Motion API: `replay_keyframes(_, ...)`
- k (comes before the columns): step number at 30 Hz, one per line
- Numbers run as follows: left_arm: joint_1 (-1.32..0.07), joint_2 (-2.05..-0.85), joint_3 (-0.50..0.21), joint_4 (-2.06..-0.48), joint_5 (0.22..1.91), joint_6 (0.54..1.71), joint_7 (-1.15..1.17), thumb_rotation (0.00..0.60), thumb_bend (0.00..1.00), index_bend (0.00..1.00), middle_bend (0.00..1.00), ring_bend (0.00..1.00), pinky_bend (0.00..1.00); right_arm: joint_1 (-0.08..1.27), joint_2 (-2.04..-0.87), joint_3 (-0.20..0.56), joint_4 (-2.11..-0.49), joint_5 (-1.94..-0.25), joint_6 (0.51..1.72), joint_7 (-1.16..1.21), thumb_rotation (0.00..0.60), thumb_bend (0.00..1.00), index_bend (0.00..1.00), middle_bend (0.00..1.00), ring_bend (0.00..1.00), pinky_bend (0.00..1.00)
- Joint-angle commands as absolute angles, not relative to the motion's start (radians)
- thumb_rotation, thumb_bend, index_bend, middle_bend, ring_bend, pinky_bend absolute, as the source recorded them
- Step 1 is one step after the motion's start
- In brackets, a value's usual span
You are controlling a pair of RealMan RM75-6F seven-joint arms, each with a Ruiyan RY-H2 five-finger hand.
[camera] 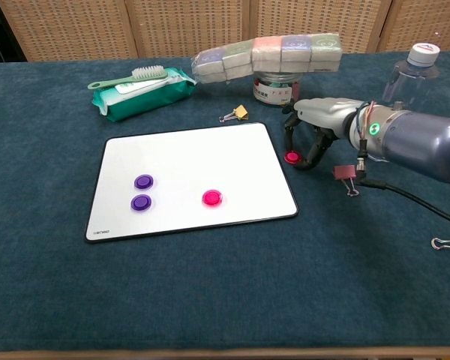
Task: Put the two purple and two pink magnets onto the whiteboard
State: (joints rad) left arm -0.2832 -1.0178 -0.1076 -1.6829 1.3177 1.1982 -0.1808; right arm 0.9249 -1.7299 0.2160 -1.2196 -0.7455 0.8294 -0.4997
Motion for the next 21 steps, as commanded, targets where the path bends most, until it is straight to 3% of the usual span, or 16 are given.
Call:
replay_keyframes(1,-0.283,-1.018,-0.108,-1.682,1.318,1.198,-0.181,0.600,0.27,0.00,0.00,0.00,0.00,0.924,-1.726,0.220,-1.229,-0.748,0.833,-0.495,0.600,0.34,0.52,0.00,0.00,0.00)
replay_keyframes(21,-0.281,-1.014,-0.105,-1.686,1.331,1.202,-0.192,0.600,0.27,0.00,0.00,0.00,0.00,0.966,-1.712,0.265,-1.433,-0.723,0.898,-0.541,0.600,0.37,0.53,0.00,0.00,0.00)
